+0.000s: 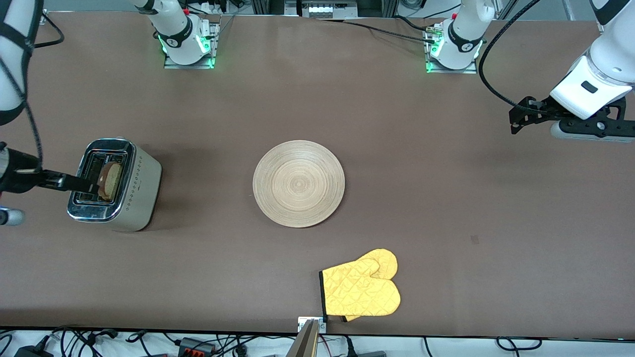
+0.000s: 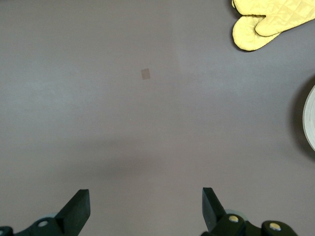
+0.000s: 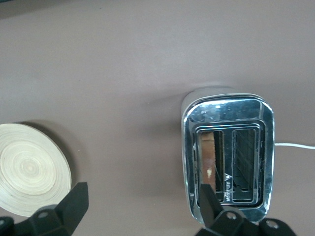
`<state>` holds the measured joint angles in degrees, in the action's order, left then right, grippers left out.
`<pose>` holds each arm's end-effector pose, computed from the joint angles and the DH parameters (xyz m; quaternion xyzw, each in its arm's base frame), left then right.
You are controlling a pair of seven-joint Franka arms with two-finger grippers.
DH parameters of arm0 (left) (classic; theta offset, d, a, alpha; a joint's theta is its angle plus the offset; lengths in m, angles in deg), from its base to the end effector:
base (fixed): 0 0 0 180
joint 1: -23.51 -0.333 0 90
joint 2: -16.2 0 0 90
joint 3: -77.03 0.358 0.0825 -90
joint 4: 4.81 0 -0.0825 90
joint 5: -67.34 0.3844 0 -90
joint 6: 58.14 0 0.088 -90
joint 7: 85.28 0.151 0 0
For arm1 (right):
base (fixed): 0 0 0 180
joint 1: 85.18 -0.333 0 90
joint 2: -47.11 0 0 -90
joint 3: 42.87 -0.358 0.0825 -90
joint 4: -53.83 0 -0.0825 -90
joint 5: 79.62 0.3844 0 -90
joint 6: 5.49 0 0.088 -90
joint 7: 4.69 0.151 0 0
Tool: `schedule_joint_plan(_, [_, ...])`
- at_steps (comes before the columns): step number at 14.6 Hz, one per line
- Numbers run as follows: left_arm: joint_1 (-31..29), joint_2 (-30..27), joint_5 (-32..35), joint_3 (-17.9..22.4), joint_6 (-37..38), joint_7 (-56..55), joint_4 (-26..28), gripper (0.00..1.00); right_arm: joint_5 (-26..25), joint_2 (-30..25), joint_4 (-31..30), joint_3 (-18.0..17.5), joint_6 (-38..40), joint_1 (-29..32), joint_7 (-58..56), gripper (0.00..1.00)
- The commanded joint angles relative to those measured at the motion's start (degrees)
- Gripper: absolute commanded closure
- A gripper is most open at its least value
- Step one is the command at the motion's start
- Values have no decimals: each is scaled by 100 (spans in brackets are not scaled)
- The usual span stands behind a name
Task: Move plate and put bread in toaster
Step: 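Open the right gripper and raise it away from the toaster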
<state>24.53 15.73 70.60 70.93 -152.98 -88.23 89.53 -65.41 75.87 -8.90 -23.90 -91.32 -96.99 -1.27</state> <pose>0.5559 -0.0615 0.5988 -0.9988 0.0385 -0.0109 0.0279 0.7026 0.0100 0.5332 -0.9957 0.0716 0.0371 0.0459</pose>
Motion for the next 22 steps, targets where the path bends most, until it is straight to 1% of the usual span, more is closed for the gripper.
schedule_joint_plan(1, [-23, -32, 104, -31, 97, -30, -83, 0, -400, -360, -316, -156, 111, 3, 115, 0])
schedule_joint_plan(2, [-23, -32, 104, -31, 97, -30, -83, 0, -576, -771, -875, -401, -80, 177, 123, 0])
schedule_joint_plan(3, [-23, -32, 104, -31, 97, -30, -74, 0, -804, -1254, -1534, -760, -474, 492, 115, 0])
schedule_joint_plan(4, [-23, -32, 104, -31, 97, -38, -83, 0, -998, -1511, -1879, -1085, -730, 739, 106, 0])
schedule_joint_plan(6, [-23, -32, 104, -31, 97, -30, -83, 0, -1279, -1653, -1927, -1552, -768, 1031, 106, 0])
schedule_joint_plan(7, [-23, -32, 104, -40, 97, -30, -83, 0, -1350, -1758, -2023, -1702, -768, 1206, 123, 0])
schedule_joint_plan(9, [-23, -32, 104, -49, 97, -30, -83, 0, -1351, -1969, -2435, -1730, -969, 1330, 202, 0])
schedule_joint_plan(11, [-14, -32, 104, -49, 97, -30, -83, 0, -1360, -2408, -3093, -1748, -1302, 1418, 194, 0])
schedule_joint_plan(12, [-14, -32, 104, -49, 97, -30, -83, 0, -1377, -2558, -3261, -1748, -1347, 1410, 185, 0])
schedule_joint_plan(15, [-23, -32, 104, -49, 97, -30, -83, 0, -1369, -2577, -3280, -1756, -1322, 1436, 185, 0])
schedule_joint_plan(17, [-14, -32, 104, -49, 97, -30, -83, 0, -1377, -2716, -3245, -1757, -1313, 1497, 80, 0])
schedule_joint_plan(20, [-23, -32, 104, -49, 106, -30, -83, 0, -1509, -2569, -3228, -1756, -1400, 1454, 97, 0])
schedule_joint_plan(22, [-23, -32, 104, -49, 106, -30, -74, 0, -1711, -2385, -3158, -1827, -1497, 1419, 97, 0])
